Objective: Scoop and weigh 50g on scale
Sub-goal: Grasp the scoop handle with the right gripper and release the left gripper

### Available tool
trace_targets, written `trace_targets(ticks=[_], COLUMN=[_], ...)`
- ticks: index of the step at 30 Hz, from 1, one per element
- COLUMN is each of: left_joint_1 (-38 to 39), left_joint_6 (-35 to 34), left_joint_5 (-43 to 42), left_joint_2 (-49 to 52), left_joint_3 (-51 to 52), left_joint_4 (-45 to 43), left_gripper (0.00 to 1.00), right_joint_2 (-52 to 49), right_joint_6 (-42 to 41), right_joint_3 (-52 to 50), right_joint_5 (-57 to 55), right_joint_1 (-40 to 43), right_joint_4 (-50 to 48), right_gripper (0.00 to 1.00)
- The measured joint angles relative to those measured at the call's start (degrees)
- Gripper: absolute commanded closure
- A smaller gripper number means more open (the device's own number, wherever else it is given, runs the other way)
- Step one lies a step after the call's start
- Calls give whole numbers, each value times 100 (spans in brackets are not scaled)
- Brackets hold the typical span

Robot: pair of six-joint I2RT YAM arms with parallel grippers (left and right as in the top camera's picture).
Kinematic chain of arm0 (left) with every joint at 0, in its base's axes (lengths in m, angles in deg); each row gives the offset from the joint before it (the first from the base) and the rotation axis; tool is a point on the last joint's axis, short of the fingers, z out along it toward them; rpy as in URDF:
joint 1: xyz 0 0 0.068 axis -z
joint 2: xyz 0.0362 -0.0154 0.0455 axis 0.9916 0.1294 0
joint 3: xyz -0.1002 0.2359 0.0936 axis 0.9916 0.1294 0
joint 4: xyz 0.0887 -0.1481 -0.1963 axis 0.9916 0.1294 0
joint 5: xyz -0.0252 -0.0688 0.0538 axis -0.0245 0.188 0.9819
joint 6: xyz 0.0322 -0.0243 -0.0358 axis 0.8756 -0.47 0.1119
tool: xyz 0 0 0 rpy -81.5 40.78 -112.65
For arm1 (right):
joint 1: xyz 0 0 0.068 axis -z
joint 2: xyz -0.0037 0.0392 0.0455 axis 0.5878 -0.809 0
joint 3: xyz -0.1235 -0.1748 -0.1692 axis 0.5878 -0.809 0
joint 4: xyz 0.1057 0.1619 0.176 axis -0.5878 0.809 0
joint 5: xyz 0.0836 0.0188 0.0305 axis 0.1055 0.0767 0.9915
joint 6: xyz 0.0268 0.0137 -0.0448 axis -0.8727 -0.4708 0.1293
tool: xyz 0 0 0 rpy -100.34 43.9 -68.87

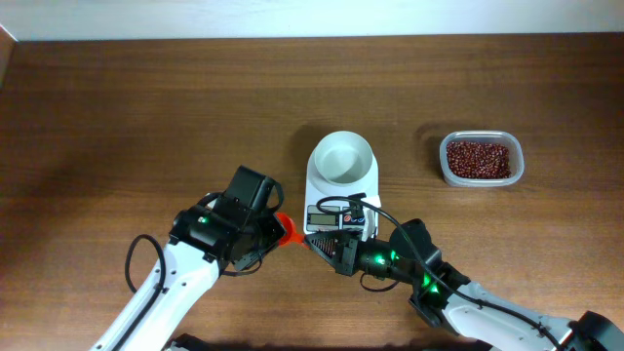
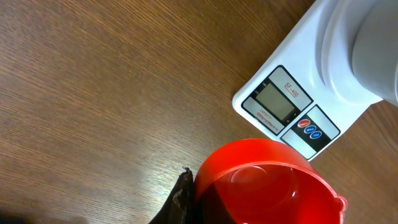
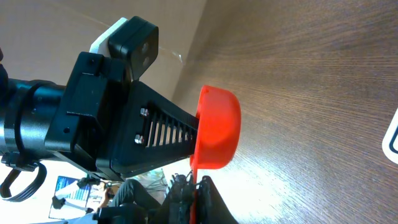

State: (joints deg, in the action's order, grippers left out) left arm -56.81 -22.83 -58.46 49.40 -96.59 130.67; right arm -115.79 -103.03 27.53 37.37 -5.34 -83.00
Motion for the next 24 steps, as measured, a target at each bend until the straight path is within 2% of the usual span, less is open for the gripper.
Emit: trace_targets(ticks=[3, 4, 9, 12, 15, 21, 24], left_joint_1=[7, 9, 11, 11, 11, 11, 11], left_joint_6=[13, -37, -48, -42, -11, 925, 1624], left_joint_5=[15, 42, 61, 61, 61, 131, 190], left_joint_2=[0, 0, 0, 0, 0, 0, 0], left_joint_3=[0, 0, 0, 0, 0, -365, -592], left_joint_4=[2, -4, -4, 7, 17, 66, 9], left_gripper=[74, 60, 26, 18, 18, 18, 19], right_joint_2=[2, 2, 2, 2, 2, 2, 2], right_joint_6=[-4, 9, 17, 35, 339, 791, 907], right_joint_3=[0, 0, 0, 0, 0, 0, 0], right_joint_5=[26, 127, 179, 151, 129, 59, 518], right_joint_1=[0, -7, -7, -7, -7, 46, 481], right_joint_4=[-24, -42, -39, -39, -37, -44, -37], right_gripper=[96, 96, 96, 96, 96, 96, 96])
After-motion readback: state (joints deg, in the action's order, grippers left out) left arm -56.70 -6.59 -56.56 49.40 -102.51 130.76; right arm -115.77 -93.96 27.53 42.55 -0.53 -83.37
